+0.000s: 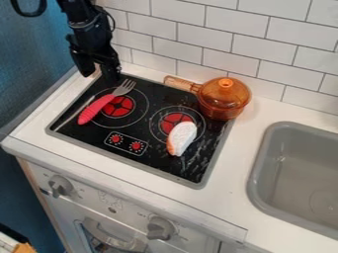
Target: Lift the red fork and put it back from the left burner
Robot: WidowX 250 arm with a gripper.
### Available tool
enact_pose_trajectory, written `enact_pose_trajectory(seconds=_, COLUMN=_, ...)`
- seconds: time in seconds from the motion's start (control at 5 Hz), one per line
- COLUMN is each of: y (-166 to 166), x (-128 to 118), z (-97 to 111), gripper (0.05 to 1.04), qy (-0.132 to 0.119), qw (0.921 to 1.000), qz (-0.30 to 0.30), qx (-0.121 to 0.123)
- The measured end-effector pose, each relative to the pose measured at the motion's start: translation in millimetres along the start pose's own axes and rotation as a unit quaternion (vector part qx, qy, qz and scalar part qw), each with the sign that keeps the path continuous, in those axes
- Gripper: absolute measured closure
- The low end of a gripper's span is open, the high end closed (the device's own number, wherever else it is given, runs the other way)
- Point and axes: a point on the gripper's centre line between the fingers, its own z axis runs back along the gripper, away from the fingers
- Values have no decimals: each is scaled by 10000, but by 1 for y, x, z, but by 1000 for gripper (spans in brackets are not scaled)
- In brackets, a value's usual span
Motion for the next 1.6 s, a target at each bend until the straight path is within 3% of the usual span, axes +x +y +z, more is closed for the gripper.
enact_pose_trajectory(seconds=0.2, y=-4, x=-7, z=-16, gripper=85, qy=192, qw=9997, qz=47, qx=-126)
enact_pose_trajectory(seconds=0.4, y=-3, x=-12, z=-21, gripper=85, qy=313, qw=9994, qz=79, qx=-103)
enact_pose_trajectory(seconds=0.8, y=5, x=-27, z=-47, gripper=85, qy=747, qw=9965, qz=320, qx=178)
enact_pose_trajectory(seconds=1.0, y=5, x=-24, z=-56, gripper=132, qy=869, qw=9954, qz=289, qx=287)
enact_pose_trajectory(seconds=1.4, y=-2, x=-17, z=-60, gripper=681, qy=712, qw=9967, qz=358, qx=162)
enact_pose_trajectory(seconds=1.6, y=-8, x=-26, z=-56, gripper=718, qy=721, qw=9957, qz=576, qx=64)
